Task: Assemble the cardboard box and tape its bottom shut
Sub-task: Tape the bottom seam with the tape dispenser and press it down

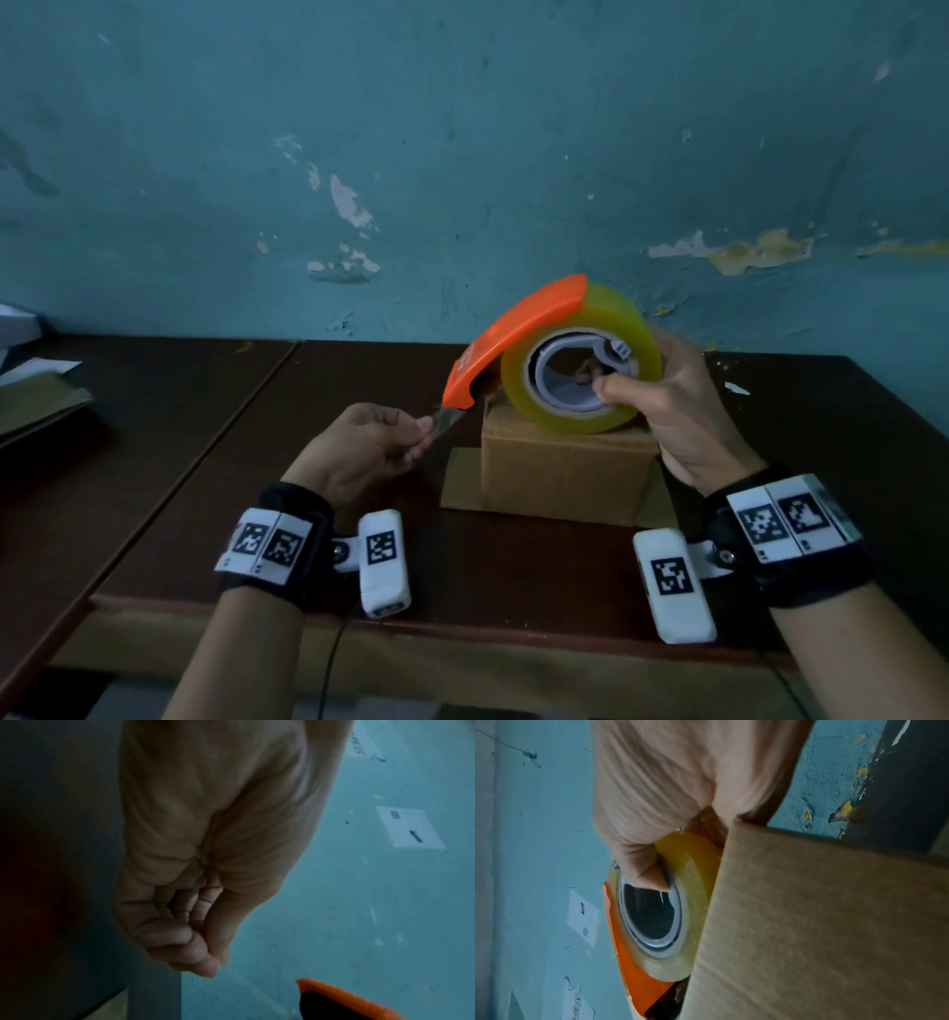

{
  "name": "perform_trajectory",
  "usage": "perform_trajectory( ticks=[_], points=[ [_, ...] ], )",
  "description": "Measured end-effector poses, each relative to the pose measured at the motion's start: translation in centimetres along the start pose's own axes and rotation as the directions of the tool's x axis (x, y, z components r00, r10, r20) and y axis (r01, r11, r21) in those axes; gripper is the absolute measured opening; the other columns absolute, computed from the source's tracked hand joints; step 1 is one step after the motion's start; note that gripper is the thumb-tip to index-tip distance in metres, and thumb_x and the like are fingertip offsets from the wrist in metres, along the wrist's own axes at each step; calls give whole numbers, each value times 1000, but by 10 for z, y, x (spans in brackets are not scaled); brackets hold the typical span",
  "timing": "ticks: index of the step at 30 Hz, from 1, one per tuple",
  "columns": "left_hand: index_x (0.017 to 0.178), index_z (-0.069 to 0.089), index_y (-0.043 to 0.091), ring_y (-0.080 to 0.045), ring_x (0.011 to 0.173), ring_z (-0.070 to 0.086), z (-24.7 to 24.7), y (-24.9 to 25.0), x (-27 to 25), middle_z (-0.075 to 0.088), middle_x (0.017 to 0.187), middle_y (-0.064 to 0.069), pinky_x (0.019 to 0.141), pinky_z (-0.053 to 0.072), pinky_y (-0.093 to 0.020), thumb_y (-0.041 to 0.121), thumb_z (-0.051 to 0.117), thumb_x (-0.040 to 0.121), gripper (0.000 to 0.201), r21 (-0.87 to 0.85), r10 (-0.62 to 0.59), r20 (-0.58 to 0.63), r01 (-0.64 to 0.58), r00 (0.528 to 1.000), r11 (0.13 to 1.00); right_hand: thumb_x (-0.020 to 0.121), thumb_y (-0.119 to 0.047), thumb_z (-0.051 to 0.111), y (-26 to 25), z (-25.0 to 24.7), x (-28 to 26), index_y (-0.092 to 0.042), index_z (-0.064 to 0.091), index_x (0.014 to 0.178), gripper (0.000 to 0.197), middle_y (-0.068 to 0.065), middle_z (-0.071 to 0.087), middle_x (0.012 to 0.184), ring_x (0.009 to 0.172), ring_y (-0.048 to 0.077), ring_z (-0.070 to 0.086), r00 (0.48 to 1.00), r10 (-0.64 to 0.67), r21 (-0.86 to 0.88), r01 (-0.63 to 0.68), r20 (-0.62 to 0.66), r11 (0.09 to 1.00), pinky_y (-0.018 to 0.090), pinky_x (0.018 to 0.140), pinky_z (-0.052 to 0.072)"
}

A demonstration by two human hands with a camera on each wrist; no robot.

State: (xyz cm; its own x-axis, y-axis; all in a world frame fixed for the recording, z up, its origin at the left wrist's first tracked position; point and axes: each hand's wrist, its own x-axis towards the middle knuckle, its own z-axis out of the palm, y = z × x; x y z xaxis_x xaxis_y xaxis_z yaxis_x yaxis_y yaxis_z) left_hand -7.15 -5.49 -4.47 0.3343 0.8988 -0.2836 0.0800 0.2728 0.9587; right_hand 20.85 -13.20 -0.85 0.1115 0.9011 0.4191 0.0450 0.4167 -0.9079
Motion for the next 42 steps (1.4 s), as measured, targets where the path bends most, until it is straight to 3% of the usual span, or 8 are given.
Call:
perform_trajectory(
  ticks=[5,12,15,20,30,32,36,42],
  points=[
    [74,64,7,-11,65,60,18,-5,7,69,70,-2,64,53,-23,8,66,95,22,98,-46,13,45,999,994,80,21,62,1,-1,0,-3,69,105,36,26,70,104,95,32,72,1000,12,4,-12,-19,1000,35,81,59],
    [72,67,8,-12,75,67,32,-3,6,72,73,-5,67,53,-23,9,69,94,22,243,-33,-46,43,998,969,79,19,63,1,1,0,-3,69,102,33,19,73,96,90,25,72,1000,3,19,-3,-12,1000,31,78,58],
    [73,65,6,-5,64,68,44,-3,5,70,69,-2,59,52,-15,-1,64,95,23,320,0,-59,19,998,947,78,17,63,1,1,0,-3,69,103,33,14,73,96,90,24,72,1000,5,21,-4,-14,1000,30,78,58],
    [70,60,9,-9,63,62,50,-4,1,65,67,-1,56,50,-15,-3,58,97,30,446,64,-41,-39,997,894,80,23,59,0,2,-1,2,67,104,33,26,70,103,93,28,71,1000,4,12,-4,-17,1000,31,79,58],
    [78,66,7,-11,73,68,44,-4,1,70,77,-7,65,56,-18,5,65,95,17,395,49,-21,-37,999,918,77,18,63,2,1,0,4,67,102,29,19,71,93,86,21,72,999,-9,26,10,-33,1000,28,75,57],
    [84,66,9,-16,81,71,43,-5,2,72,83,-9,76,60,-28,13,73,89,9,377,53,-39,-34,998,925,71,7,65,3,1,1,4,68,103,32,22,71,95,87,23,72,999,-8,39,10,-42,999,29,76,57],
    [90,63,15,-23,85,69,39,-5,3,71,87,-8,89,57,-46,29,79,71,28,401,74,-46,-49,996,915,69,4,65,2,0,0,0,69,102,33,14,73,94,89,24,72,1000,-12,49,13,-29,999,31,78,58],
    [97,67,10,-23,88,66,40,-6,7,70,98,-13,78,57,-35,17,76,88,15,448,86,-63,-49,994,893,68,3,64,0,2,-1,-2,68,97,29,9,73,90,87,22,71,1000,-13,71,14,-6,997,28,76,57]
  ],
)
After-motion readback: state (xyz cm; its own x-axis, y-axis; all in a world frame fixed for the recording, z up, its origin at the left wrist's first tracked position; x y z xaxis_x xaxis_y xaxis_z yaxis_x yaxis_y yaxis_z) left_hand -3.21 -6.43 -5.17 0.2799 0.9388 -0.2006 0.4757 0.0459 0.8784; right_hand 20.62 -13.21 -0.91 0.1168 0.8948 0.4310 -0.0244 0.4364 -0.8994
